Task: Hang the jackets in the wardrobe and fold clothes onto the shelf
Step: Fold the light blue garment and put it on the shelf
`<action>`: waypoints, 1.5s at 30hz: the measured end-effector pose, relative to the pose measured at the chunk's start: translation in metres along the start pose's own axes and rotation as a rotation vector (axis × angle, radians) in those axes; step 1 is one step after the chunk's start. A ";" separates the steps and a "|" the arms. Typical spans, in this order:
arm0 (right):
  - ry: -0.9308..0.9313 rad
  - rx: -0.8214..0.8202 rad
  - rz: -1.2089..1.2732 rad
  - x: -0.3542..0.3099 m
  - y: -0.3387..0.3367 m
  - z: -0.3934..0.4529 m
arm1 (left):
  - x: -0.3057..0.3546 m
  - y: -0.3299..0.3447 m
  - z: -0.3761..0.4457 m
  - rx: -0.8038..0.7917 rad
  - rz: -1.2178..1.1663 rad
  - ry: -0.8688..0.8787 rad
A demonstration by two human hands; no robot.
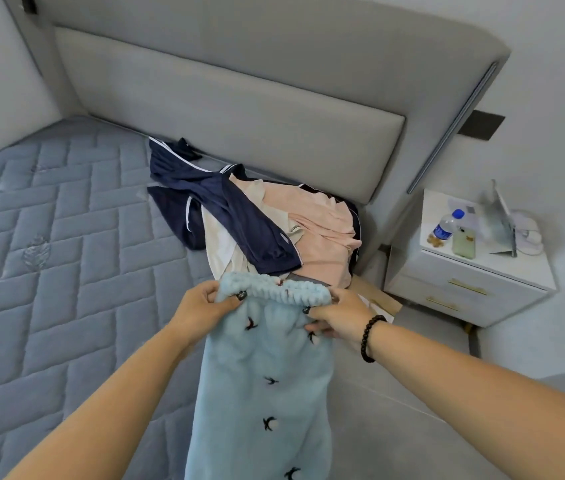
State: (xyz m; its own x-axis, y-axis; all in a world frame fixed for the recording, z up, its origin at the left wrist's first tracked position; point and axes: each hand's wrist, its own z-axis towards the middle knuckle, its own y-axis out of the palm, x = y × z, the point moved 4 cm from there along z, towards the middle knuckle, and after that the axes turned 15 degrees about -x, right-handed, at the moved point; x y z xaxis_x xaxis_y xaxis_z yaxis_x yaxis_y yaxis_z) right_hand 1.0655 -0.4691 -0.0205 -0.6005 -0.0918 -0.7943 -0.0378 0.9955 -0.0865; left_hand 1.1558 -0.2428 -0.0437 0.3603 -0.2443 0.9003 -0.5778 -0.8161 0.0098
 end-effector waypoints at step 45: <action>0.455 0.068 0.999 0.305 0.112 -0.090 | -0.255 0.053 -0.150 0.183 -0.251 -0.486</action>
State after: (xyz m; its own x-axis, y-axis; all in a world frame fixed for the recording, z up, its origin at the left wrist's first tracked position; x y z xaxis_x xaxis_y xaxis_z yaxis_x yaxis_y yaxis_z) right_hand 0.8063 -0.3833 -0.2180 -0.5750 0.7851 -0.2301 0.6651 0.6124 0.4275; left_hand 0.9239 -0.1452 -0.2074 0.7904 -0.2086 0.5760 -0.3101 -0.9471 0.0827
